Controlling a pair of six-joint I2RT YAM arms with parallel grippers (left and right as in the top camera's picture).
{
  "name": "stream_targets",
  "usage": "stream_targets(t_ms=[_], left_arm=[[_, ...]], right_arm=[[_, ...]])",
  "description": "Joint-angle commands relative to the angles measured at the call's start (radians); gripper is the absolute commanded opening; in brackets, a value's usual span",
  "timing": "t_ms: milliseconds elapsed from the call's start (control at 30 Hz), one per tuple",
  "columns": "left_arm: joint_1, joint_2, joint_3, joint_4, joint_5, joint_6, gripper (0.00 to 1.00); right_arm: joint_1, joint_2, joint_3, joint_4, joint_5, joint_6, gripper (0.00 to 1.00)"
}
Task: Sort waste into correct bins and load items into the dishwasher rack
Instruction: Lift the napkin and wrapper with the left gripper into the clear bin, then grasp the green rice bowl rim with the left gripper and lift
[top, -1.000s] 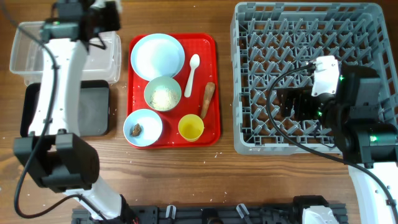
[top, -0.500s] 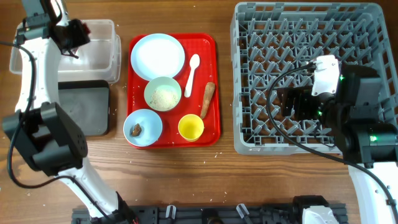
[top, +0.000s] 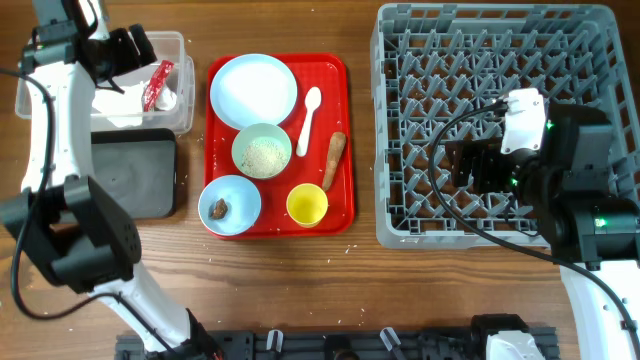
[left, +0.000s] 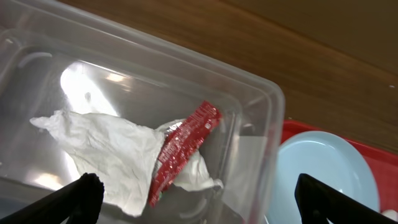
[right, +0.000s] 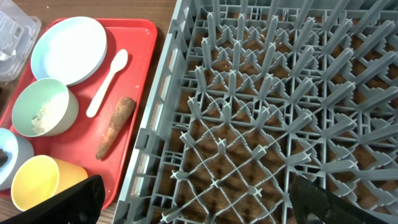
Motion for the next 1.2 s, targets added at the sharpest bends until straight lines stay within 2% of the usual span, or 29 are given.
stream_targets(t_ms=[0, 67, 233, 333, 433, 533, 600, 967, 1100, 1167], left_arm=[[-0.03, -0.146, 0.002, -0.125, 0.222, -0.002, 1.0], [-0.055, -0.182, 0.002, -0.209, 0.351, -0.002, 1.0], [-0.139, -0.198, 0.002, -0.354, 0.358, 0.082, 1.0], [-0.207, -0.191, -0.007, -0.392, 0.358, 0.089, 1.0], [-0.303, -0.182, -0.035, -0.373, 0.33, 0.139, 0.95], [-0.406, -0.166, -0.089, -0.322, 0.09, 0.142, 0.95], [-0.439, -0.148, -0.106, -0.31, 0.032, 0.149, 0.95], [-0.567, 0.003, -0.215, -0.211, 0.032, 0.185, 0.86], [-0.594, 0.06, -0.229, -0.192, 0.04, 0.181, 0.79], [-0.61, 0.085, -0.23, -0.191, 0.039, 0.169, 0.7]], right_arm=[[-0.002, 0.005, 0.018, 0.007, -0.014, 0.008, 0.96], [-0.002, 0.005, 0.018, 0.006, -0.019, 0.008, 0.96], [-0.002, 0.005, 0.018, 0.006, -0.03, 0.008, 0.98], [-0.002, 0.005, 0.018, 0.006, -0.04, 0.008, 0.98], [-0.002, 0.006, 0.018, 0.005, -0.04, 0.008, 0.98], [-0.002, 0.006, 0.018, 0.006, -0.04, 0.008, 0.98], [-0.002, 0.006, 0.018, 0.004, -0.04, 0.008, 0.98], [-0.002, 0.031, 0.008, -0.013, -0.04, 0.008, 0.98], [-0.002, 0.052, 0.008, -0.015, -0.04, 0.008, 0.98], [-0.002, 0.064, 0.008, -0.025, -0.041, 0.008, 0.98]])
